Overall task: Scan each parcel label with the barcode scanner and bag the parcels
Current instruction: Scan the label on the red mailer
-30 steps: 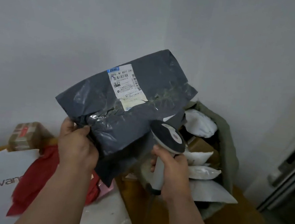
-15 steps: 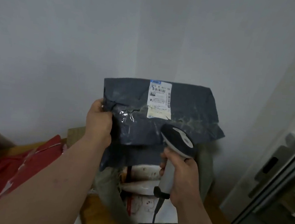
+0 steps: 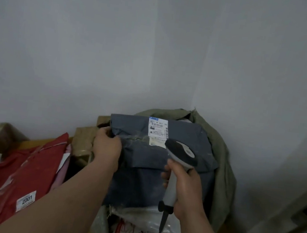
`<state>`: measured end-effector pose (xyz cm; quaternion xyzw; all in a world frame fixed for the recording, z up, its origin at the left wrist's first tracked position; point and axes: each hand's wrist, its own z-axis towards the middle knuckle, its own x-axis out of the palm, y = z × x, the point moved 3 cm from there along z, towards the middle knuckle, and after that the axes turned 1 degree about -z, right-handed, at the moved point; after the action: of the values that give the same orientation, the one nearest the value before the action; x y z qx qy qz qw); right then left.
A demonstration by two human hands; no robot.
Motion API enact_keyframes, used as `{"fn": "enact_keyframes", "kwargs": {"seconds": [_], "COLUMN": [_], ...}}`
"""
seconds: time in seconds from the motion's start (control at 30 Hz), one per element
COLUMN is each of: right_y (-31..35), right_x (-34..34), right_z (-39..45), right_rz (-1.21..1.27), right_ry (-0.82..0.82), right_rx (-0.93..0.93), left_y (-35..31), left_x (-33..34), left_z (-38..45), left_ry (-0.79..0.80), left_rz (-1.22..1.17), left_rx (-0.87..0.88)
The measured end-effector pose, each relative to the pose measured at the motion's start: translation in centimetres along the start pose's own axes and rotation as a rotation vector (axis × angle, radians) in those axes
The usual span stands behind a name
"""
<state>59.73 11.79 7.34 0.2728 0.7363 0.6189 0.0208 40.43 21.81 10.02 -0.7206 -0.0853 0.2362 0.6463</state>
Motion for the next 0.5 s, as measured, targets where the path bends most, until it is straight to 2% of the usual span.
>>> {"fn": "enact_keyframes", "kwargs": {"seconds": [0.07,0.13,0.23,0.33,0.5], "right_y": [-0.2,-0.4,-0.7,-0.7,-0.3], "right_x": [0.4,0.8,1.3,2.1,6.1], "right_z": [0.7,1.2,1.8,1.9,0.5], "right_rz": [0.015,0.014,-0.004,-0.017,-0.079], "right_ry": [-0.001,0.004,0.004,0.021,0.189], "right_rx": [0.025,0.036,0.04,0.055,0.086], "left_y": [0.1,0.5,1.2,1.4,1.1], "left_x": [2.0,2.8,2.3,1.0,-3.0], "left_z": [-0.4,-0.2,0.8,1.6,2.2], "left_ry": [0.235,0.336,0.301,0.265,0.081], "left_rz": [0.044,0.143,0.283,0.312,0.088], "left_rx": [0.02,0.037,0.07,0.109,0.12]}}
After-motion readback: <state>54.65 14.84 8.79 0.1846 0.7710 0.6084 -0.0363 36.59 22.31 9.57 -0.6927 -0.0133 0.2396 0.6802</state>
